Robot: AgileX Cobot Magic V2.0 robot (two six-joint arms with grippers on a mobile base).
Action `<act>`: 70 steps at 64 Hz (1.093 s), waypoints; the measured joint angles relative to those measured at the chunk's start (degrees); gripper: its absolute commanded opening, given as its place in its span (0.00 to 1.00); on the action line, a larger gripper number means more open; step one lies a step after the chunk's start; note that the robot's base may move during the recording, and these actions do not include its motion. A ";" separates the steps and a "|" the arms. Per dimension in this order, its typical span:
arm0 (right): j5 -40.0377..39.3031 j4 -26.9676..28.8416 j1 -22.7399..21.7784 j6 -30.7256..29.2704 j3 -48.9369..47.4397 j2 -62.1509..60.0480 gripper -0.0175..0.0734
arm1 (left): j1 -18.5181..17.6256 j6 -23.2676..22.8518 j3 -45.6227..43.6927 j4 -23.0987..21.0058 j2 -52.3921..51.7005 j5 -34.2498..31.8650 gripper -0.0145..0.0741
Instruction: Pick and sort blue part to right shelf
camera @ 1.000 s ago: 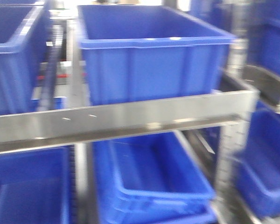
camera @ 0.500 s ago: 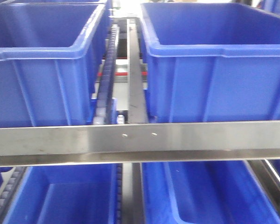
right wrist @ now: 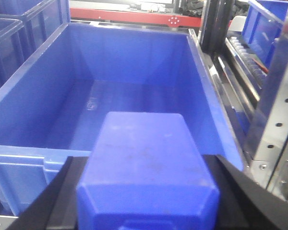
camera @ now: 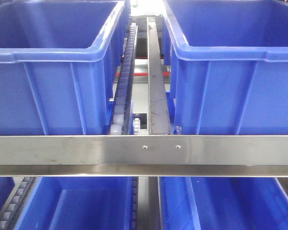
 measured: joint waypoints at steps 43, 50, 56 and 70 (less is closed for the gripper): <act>-0.10 0.00 0.00 0.00 0.00 0.00 0.66 | 0.00 0.00 0.00 0.00 0.00 0.00 0.54; -0.09 0.00 0.00 0.00 0.00 0.00 0.66 | 0.00 0.00 0.00 0.00 0.00 -0.12 0.54; -0.09 0.00 0.00 0.00 0.00 0.00 0.66 | 0.00 0.00 0.00 0.00 0.00 -0.47 0.54; 0.01 -0.19 0.00 -2.25 0.00 0.38 0.66 | 0.00 0.13 0.00 -5.28 0.69 -3.14 0.54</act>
